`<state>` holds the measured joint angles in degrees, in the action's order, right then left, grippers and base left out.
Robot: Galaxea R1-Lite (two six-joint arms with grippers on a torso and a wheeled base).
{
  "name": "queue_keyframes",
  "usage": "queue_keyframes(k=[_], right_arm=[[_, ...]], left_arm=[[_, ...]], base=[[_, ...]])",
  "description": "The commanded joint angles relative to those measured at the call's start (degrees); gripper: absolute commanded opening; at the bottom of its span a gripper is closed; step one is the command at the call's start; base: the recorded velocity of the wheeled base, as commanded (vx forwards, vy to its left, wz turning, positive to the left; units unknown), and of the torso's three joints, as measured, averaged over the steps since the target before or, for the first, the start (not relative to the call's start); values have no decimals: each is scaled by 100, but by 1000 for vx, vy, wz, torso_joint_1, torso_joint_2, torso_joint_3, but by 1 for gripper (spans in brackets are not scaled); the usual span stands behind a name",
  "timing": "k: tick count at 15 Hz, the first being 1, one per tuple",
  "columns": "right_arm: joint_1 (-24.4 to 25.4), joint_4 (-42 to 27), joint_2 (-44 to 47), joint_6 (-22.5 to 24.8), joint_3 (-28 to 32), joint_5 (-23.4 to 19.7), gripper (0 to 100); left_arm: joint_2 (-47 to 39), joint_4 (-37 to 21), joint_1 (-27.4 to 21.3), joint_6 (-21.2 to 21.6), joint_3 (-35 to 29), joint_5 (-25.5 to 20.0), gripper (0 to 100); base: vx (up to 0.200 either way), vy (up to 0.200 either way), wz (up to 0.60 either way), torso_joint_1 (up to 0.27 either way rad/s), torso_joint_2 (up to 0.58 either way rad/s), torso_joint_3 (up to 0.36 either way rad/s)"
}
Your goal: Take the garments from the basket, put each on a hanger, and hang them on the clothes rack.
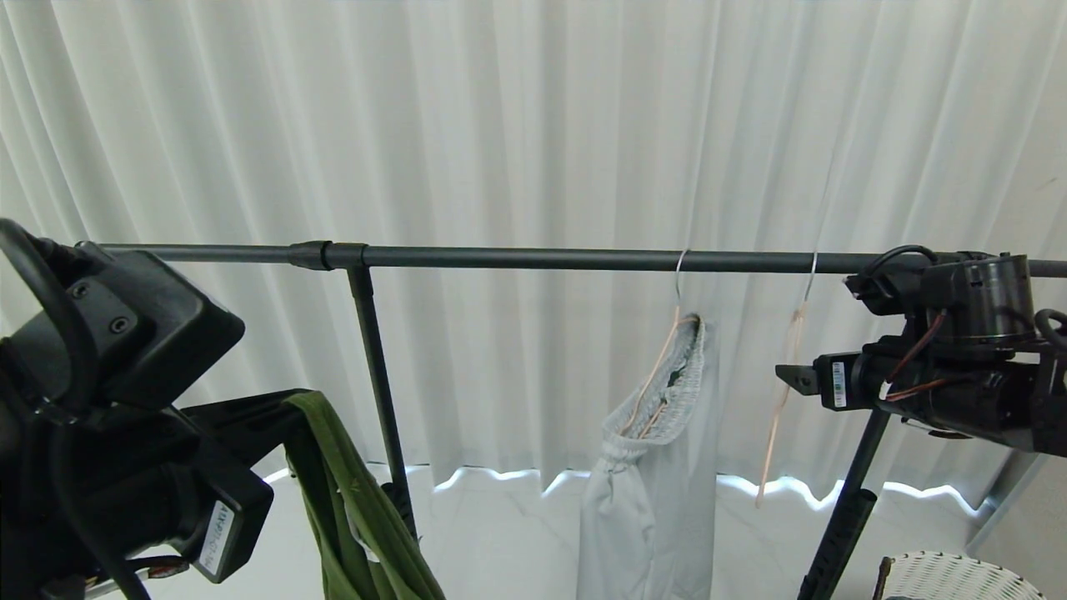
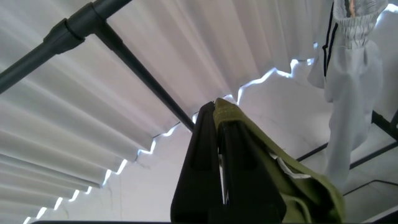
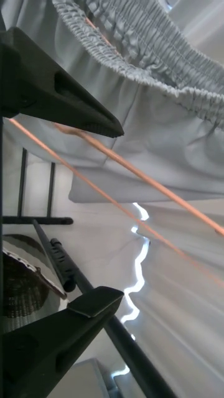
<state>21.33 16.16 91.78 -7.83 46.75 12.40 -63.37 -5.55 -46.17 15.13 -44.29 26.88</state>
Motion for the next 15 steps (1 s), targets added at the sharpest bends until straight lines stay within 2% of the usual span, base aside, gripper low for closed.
queue_keyframes(k=[1,9,13,15], right_arm=[[-59,1,-99,9,-8,-1,100],[-59,-421,-143,-8,-70,-44,100],[-59,-623,147,-483,18,-44,100],[-59,-632,261,-571,89,-44,100]], left_arm=[[-27,1,2,-1,-10,1,0],[-106,124,2,-10,-1,-7,0],[-97,124,2,-10,8,-7,0],[-115,124,2,-45,17,-7,0]], base=[[0,0,0,0,0,0],[0,0,0,0,0,0],[0,0,0,0,0,0],[0,0,0,0,0,0]])
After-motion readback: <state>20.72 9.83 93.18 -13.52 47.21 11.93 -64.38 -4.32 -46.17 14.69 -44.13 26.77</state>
